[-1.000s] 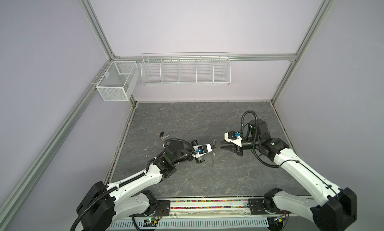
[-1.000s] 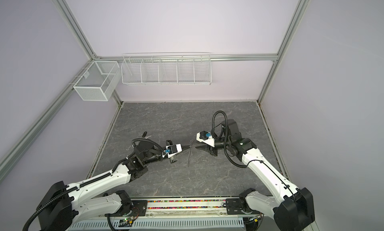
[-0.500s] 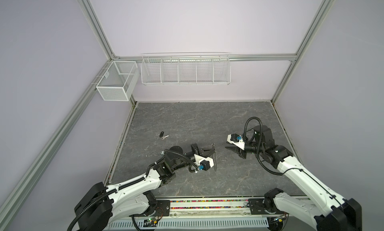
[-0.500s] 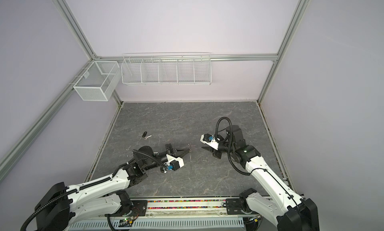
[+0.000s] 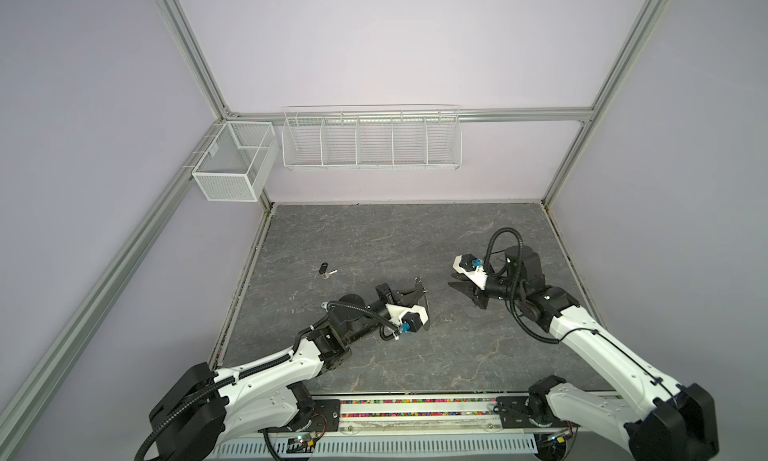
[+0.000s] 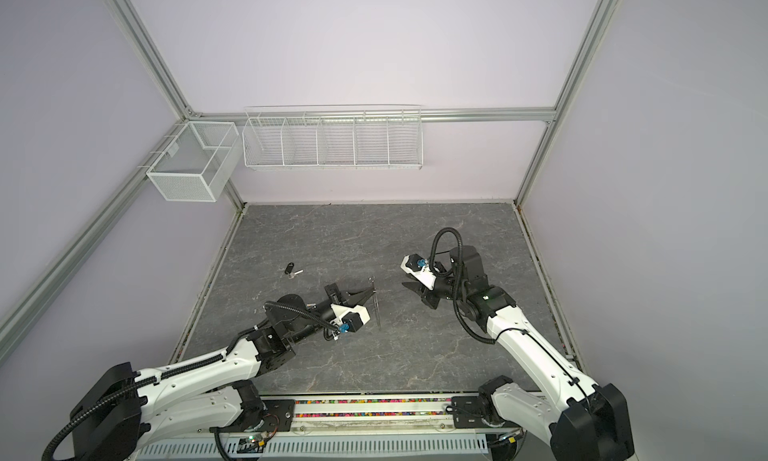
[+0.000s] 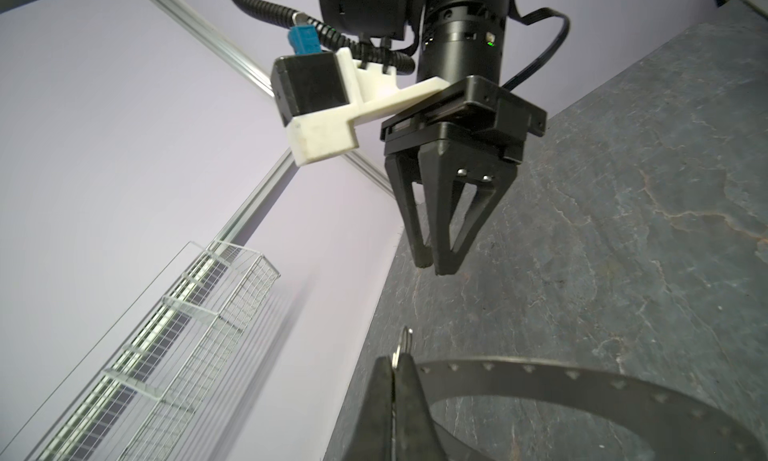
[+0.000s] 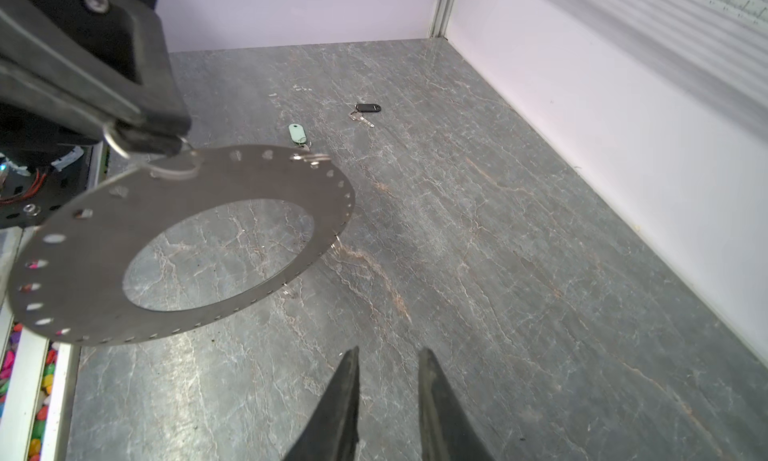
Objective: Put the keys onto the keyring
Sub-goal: 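Release the plate and swing the right gripper toward the keys while left carries plate aside, then lower the right gripper over the ring of the mint-green-tagged key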
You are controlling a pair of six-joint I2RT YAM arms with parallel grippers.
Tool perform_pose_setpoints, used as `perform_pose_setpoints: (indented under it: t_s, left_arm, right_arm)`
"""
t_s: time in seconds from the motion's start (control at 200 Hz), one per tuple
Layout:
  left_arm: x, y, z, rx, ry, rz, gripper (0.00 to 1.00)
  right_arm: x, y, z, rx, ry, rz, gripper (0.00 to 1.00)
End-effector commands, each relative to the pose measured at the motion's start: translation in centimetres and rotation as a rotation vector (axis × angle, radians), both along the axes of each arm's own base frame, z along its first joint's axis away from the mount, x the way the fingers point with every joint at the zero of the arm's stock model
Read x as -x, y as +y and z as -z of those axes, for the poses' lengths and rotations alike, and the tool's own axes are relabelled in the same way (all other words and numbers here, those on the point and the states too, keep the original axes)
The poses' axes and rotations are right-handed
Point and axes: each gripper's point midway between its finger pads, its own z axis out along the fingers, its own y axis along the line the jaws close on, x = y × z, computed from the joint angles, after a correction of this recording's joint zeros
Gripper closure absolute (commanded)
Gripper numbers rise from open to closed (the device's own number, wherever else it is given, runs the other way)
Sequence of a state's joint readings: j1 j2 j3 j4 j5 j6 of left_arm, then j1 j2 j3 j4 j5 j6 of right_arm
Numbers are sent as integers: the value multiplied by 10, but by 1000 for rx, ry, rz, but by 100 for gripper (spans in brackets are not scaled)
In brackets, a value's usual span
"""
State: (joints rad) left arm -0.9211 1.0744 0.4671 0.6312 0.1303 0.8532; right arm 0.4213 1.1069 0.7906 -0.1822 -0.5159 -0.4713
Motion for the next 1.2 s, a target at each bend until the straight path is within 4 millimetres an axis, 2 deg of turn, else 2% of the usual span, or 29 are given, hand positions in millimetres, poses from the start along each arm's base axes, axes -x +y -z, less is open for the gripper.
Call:
perform_pose_setpoints:
  t_s: [0.0, 0.115, 0.295, 0.305, 0.32, 0.37, 0.505, 0.645, 0.815, 0.93, 1.03, 1.144, 1.164, 1.199]
  left_arm:
    - [-28, 27, -16, 163, 149, -142, 100]
    - [-50, 59, -18, 266, 261, -314, 100]
    - [-82, 131, -23, 448, 409, -606, 100]
    - [-83, 136, -23, 457, 413, -621, 100]
    - [-85, 142, -24, 474, 419, -642, 100]
    - [-90, 164, -29, 525, 433, -710, 100]
    - [-99, 212, -37, 620, 448, -824, 100]
    - [-112, 255, -29, 678, 500, -946, 100]
    - [-119, 281, -25, 695, 516, -1040, 100]
    - [-120, 284, -30, 705, 528, -1049, 100]
    - [-117, 278, -33, 709, 552, -1015, 100]
    - [-112, 275, -33, 698, 555, -987, 100]
    - [-107, 276, -40, 714, 537, -976, 100]
    - [-105, 276, -40, 714, 537, -973, 100]
  right_arm:
    - [-15, 7, -6, -102, 78, 76, 73]
    - [-29, 17, 4, -157, 175, 144, 73]
    - [-21, 66, 46, -59, 279, 33, 73]
    - [-19, 69, 49, -53, 282, 20, 73]
    - [-22, 77, 42, -60, 263, -1, 73]
    - [-16, 95, 47, -46, 248, -67, 73]
    - [-13, 142, 77, 5, 232, -154, 72]
    - [-9, 193, 113, 61, 243, -221, 73]
    - [-9, 245, 149, 139, 216, -252, 68]
    - [-8, 273, 164, 179, 212, -262, 65]
    - [-11, 288, 176, 209, 184, -241, 62]
    - [-18, 297, 188, 230, 187, -214, 59]
    - [-19, 298, 190, 230, 190, -208, 59]
    - [-20, 300, 192, 230, 198, -212, 58]
